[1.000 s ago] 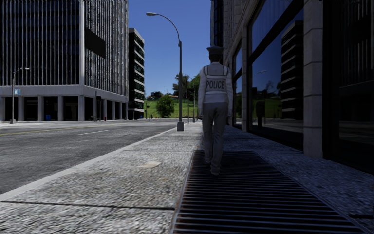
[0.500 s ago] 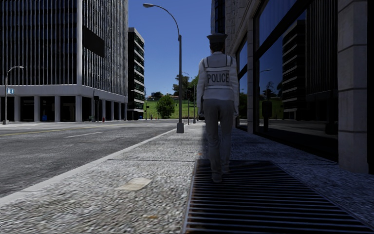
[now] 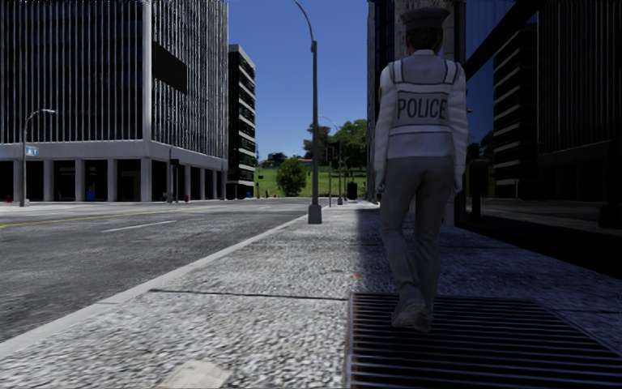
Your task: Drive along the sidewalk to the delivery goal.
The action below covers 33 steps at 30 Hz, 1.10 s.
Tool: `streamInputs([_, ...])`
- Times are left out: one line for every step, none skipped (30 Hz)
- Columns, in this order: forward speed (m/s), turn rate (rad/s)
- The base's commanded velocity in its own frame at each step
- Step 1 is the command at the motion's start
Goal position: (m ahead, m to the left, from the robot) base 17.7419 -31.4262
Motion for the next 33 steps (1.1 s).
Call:
streamInputs([2.00, 0.39])
streamInputs([2.00, 0.39])
streamInputs([2.00, 0.39])
streamInputs([2.00, 0.39])
streamInputs([2.00, 0.38])
streamInputs([2.00, 0.37])
streamInputs([2.00, 0.37])
streamInputs([2.00, 0.36])
streamInputs([2.00, 0.36])
streamInputs([2.00, 0.31])
streamInputs([2.00, 0.31])
streamInputs([2.00, 0.17])
streamInputs([2.00, 0.14])
streamInputs([2.00, 0.06])
streamInputs([2.00, 0.06])
streamInputs([2.00, 0.00])
streamInputs([2.00, 0.00])
streamInputs([2.00, 0.00])
streamInputs([2.00, 0.00])
streamInputs([2.00, 0.00])
streamInputs([2.00, 0.00])
streamInputs([2.00, 0.00])
streamInputs([2.00, 0.00])
streamInputs([2.00, 0.00])
streamInputs([2.00, 0.00])
streamInputs([2.00, 0.00])
streamInputs([2.00, 0.00])
streamInputs([2.00, 0.00])
streamInputs([2.00, 0.00])
streamInputs([2.00, 0.00])
streamInputs([2.00, 0.00])
streamInputs([2.00, 0.00])
streamInputs([2.00, 0.00])
